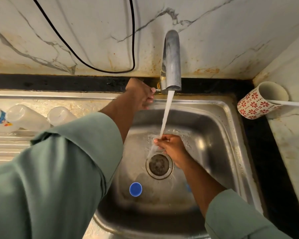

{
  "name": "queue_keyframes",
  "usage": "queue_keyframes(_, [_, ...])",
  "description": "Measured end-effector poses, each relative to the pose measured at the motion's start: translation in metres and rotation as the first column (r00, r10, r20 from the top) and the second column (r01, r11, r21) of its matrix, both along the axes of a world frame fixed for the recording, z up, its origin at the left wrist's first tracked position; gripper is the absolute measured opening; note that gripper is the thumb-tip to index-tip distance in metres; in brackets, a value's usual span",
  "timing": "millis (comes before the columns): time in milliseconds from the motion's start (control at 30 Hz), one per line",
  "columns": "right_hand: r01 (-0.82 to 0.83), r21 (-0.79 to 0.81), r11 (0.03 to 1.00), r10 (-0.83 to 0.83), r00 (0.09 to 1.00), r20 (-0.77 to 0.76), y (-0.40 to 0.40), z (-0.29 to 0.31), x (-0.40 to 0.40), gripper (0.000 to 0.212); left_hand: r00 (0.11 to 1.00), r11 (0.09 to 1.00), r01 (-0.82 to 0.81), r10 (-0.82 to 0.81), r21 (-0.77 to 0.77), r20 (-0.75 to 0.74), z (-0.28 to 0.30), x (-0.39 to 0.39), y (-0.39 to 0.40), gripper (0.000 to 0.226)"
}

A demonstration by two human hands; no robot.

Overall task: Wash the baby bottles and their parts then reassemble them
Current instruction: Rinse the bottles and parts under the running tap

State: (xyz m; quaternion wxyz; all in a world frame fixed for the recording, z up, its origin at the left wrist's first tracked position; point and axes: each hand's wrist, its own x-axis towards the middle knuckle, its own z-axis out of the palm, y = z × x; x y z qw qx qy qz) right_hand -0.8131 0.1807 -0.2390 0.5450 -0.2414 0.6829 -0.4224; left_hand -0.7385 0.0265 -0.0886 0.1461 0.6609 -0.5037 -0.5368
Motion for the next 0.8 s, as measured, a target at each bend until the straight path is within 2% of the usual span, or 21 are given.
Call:
queue_keyframes(33, [0.051, 0.012, 0.999, -0.052, 0.992, 0.111, 0.001, 0.002, 0.000, 0.015, 0.955, 0.960, -0.204, 0.238, 0.192, -0.175, -0.001, -0.002, -0.004, 0.009])
queue_keyframes(67, [0.106, 0.035, 0.994, -0.111, 0.970, 0.216, 0.001, 0.003, 0.000, 0.020, 0.888, 0.924, -0.290, 0.357, 0.248, -0.290, 0.005, -0.005, 0.000, 0.004])
queue_keyframes(133, [0.184, 0.082, 0.980, -0.201, 0.915, 0.349, 0.002, 0.008, -0.002, 0.023, 0.754, 0.859, -0.418, 0.510, 0.297, -0.414, 0.009, -0.009, 0.009, 0.009])
queue_keyframes(167, [0.202, 0.090, 0.975, -0.221, 0.898, 0.379, 0.002, 0.011, -0.004, 0.019, 0.724, 0.869, -0.407, 0.495, 0.282, -0.481, 0.011, -0.014, 0.014, 0.013])
queue_keyframes(233, [0.226, 0.103, 0.969, -0.248, 0.865, 0.436, 0.001, 0.022, -0.005, 0.009, 0.735, 0.932, -0.314, 0.361, 0.183, -0.575, 0.017, -0.020, 0.025, 0.026])
queue_keyframes(333, [0.207, 0.123, 0.971, -0.241, 0.865, 0.440, 0.001, 0.040, -0.005, 0.011, 0.886, 0.991, -0.127, 0.089, -0.052, -0.456, 0.026, -0.015, 0.036, 0.034])
queue_keyframes(433, [0.179, -0.015, 0.984, -0.169, 0.947, 0.272, 0.000, 0.063, -0.009, 0.019, 0.921, 0.983, 0.023, -0.091, -0.180, -0.379, 0.019, 0.006, 0.044, 0.032])
queue_keyframes(467, [0.233, -0.100, 0.967, -0.203, 0.949, 0.241, -0.002, 0.072, -0.010, 0.020, 0.938, 0.976, 0.058, -0.124, -0.208, -0.324, 0.018, 0.014, 0.051, 0.032])
queue_keyframes(500, [0.287, -0.209, 0.935, -0.265, 0.956, 0.128, -0.001, 0.080, -0.011, 0.018, 0.950, 0.967, 0.077, -0.146, -0.244, -0.278, 0.010, 0.024, 0.060, 0.033])
queue_keyframes(533, [0.286, -0.311, 0.906, -0.323, 0.944, -0.071, 0.001, 0.083, -0.013, 0.023, 0.966, 0.963, 0.077, -0.136, -0.258, -0.220, 0.002, 0.034, 0.068, 0.033])
queue_keyframes(567, [0.206, -0.354, 0.912, -0.332, 0.878, -0.344, 0.007, 0.082, -0.013, 0.037, 0.971, 0.968, 0.048, -0.103, -0.245, -0.216, -0.008, 0.047, 0.079, 0.030])
queue_keyframes(600, [0.095, -0.315, 0.944, -0.261, 0.800, -0.540, 0.014, 0.076, -0.012, 0.050, 0.977, 0.972, 0.059, -0.103, -0.228, -0.186, -0.016, 0.059, 0.090, 0.021])
queue_keyframes(633, [-0.041, -0.154, 0.987, -0.068, 0.767, -0.638, 0.022, 0.068, -0.007, 0.059, 0.982, 0.968, 0.116, -0.145, -0.223, -0.120, -0.026, 0.071, 0.098, 0.011])
queue_keyframes(667, [-0.176, 0.082, 0.981, 0.186, 0.733, -0.654, 0.033, 0.056, 0.002, 0.064, 0.973, 0.948, 0.227, -0.231, -0.224, 0.008, -0.029, 0.087, 0.109, 0.018])
queue_keyframes(700, [-0.231, 0.268, 0.935, 0.352, 0.696, -0.626, 0.043, 0.046, 0.008, 0.064, 0.939, 0.918, 0.338, -0.314, -0.209, 0.138, -0.035, 0.101, 0.118, 0.027])
queue_keyframes(733, [-0.215, 0.333, 0.918, 0.387, 0.663, -0.641, 0.052, 0.038, 0.014, 0.059, 0.894, 0.883, 0.426, -0.376, -0.199, 0.245, -0.034, 0.118, 0.127, 0.032])
queue_keyframes(767, [-0.154, 0.284, 0.946, 0.312, 0.660, -0.683, 0.057, 0.038, 0.018, 0.050, 0.848, 0.844, 0.493, -0.413, -0.211, 0.332, -0.035, 0.132, 0.133, 0.037])
queue_keyframes(800, [-0.077, 0.144, 0.986, 0.159, 0.669, -0.726, 0.058, 0.041, 0.021, 0.043, 0.810, 0.807, 0.543, -0.431, -0.231, 0.398, -0.034, 0.144, 0.139, 0.040])
